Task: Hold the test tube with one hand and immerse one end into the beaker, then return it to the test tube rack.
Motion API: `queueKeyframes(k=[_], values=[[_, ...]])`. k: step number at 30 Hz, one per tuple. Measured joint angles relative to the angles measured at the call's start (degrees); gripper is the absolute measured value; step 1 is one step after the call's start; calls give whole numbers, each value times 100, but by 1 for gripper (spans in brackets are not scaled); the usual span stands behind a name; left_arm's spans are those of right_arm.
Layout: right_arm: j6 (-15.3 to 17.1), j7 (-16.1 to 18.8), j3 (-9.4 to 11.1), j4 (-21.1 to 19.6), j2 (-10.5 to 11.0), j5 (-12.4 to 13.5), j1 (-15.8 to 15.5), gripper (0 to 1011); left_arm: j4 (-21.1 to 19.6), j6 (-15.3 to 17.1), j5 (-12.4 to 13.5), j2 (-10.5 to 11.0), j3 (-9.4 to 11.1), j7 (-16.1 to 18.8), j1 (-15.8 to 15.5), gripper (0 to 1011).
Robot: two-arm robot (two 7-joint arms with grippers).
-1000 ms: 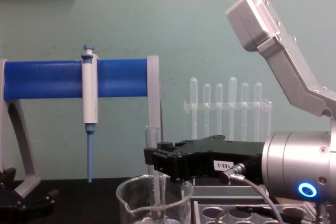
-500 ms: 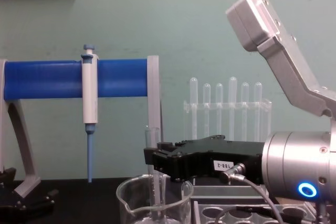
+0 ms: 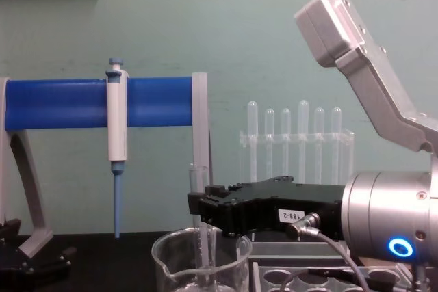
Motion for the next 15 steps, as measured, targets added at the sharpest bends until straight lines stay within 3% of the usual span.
queueKeyframes(k=[15], values=[[0, 6, 3, -87, 2, -7, 5, 222, 0, 0, 0, 0, 0, 0, 0, 1000]])
